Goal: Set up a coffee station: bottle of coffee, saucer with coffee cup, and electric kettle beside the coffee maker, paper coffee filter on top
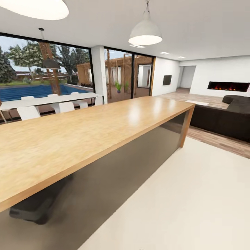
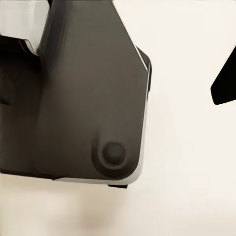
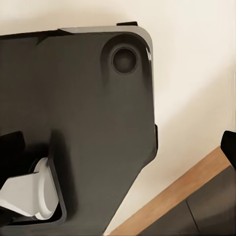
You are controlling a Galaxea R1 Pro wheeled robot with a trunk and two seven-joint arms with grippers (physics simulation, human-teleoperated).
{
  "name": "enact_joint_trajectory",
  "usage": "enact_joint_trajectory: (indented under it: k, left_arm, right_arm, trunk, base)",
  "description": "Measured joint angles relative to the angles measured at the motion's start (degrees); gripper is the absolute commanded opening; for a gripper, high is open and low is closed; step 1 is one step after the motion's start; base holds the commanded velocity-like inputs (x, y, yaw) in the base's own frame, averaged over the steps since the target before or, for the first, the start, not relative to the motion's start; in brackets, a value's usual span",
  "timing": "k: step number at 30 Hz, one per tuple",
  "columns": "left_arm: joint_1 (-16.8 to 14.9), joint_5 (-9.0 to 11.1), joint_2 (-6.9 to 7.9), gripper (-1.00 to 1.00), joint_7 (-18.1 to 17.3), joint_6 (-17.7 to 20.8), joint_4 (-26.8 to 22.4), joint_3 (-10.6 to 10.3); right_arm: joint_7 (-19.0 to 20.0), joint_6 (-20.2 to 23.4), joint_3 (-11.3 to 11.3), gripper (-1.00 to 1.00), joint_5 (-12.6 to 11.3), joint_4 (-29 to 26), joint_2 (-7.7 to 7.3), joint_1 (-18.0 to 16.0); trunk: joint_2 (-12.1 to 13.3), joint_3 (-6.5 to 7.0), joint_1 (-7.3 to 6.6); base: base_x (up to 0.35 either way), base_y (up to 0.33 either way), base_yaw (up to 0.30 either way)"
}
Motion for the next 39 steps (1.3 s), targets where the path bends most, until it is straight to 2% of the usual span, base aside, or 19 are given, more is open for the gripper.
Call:
enact_joint_trajectory:
  k: [26, 39]
  left_arm:
    - [-0.01, 0.0, -0.04, 1.0, 0.0, 0.0, 0.03, 0.0]
    - [0.0, 0.0, -0.04, 1.0, 0.0, 0.0, 0.05, 0.0]
  right_arm:
    - [0.0, 0.0, -0.05, 1.0, 0.02, 0.01, 0.12, 0.0]
    - [0.0, 0.0, -0.05, 1.0, 0.03, 0.01, 0.16, 0.0]
  trunk:
    - [10.46, 3.5, -5.73]
    - [10.48, 2.91, -5.73]
  base:
    - [0.0, 0.0, -0.266]
    - [0.0, 0.0, -0.266]
